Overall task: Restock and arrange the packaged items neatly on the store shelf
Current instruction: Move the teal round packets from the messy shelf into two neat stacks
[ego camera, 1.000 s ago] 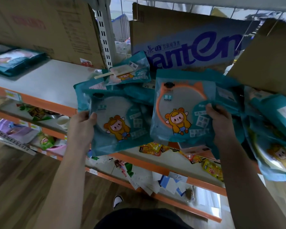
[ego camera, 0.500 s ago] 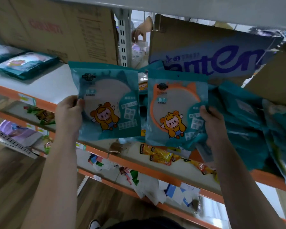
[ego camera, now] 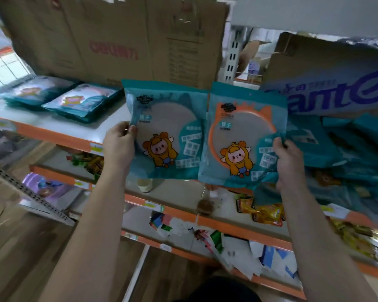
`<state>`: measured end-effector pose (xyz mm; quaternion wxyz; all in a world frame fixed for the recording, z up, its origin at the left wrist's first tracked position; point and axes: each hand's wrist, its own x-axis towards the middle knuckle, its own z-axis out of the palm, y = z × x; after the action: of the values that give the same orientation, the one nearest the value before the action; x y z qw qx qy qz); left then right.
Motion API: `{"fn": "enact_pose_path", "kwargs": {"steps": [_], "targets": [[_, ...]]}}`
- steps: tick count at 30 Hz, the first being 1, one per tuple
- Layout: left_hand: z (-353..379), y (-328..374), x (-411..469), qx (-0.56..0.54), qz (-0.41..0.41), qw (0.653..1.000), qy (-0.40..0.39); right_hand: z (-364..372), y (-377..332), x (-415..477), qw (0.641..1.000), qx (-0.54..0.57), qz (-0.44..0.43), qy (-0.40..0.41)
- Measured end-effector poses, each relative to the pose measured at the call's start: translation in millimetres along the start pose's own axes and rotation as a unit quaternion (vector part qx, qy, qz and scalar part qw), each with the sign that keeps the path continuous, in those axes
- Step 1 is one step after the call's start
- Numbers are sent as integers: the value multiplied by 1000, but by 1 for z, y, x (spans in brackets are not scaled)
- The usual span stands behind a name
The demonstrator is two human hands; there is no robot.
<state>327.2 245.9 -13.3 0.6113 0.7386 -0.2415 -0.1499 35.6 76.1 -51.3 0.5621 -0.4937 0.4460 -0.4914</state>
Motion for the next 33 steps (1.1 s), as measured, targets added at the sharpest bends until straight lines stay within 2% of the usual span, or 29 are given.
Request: {"fn": "enact_pose_path", "kwargs": {"steps": [8,13,18,33], "targets": [[-59,-27,75,2,1,1000,17,113,8,9,1000,-1,-14,12],[-89,-46,144,49,22,998,34,182,31,35,1000,11,7,19],[-116,-58,213,82,28,995,48,250,41,61,1000,13,17,-8],[-197,-107,374,100,25,991,83,417,61,87,996,21,83,-25]]}}
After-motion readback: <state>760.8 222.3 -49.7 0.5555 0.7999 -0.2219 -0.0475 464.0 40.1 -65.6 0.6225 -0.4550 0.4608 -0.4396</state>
